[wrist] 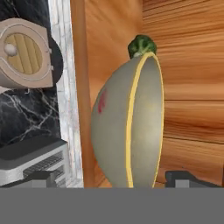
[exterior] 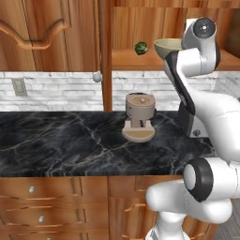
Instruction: Pick the mug and place it in the sink. Pick the bowl and place it in the open cabinet and then close the cabinet.
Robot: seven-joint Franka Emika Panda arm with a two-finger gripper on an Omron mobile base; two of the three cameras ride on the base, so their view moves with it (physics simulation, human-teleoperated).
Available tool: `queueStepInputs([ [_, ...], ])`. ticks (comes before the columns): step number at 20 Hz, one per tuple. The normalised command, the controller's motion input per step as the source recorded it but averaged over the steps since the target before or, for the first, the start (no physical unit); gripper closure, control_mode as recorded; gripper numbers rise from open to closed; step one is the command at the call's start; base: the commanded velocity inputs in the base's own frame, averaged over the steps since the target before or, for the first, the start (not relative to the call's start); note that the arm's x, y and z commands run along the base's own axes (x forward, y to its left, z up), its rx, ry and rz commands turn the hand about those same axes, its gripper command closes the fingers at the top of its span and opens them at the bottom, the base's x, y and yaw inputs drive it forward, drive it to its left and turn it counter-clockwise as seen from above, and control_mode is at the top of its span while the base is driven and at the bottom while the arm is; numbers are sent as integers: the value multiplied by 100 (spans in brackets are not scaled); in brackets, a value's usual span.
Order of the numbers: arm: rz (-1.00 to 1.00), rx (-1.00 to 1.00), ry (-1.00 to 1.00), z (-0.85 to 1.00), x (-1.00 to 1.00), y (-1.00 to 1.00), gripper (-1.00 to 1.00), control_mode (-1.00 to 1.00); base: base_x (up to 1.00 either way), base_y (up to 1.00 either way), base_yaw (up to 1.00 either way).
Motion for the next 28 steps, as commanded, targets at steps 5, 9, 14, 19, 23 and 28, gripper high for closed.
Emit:
queueStepInputs([
  [5,0,0,0,65,-99,8,-100,-100,0,0,0],
  [9,0,0,2,14,-100,24,-100,-100,0,0,0],
  [14,-3,0,23,0,-100,32,-100,-100,0,0,0],
  [19,-12,-1,17,0,-100,13,-100,-100,0,0,0],
  [23,-29,4,-12,-6,-85,-13,-100,-100,0,0,0],
  [28,-13,4,-13,-13,-16,1,-100,-100,0,0,0],
])
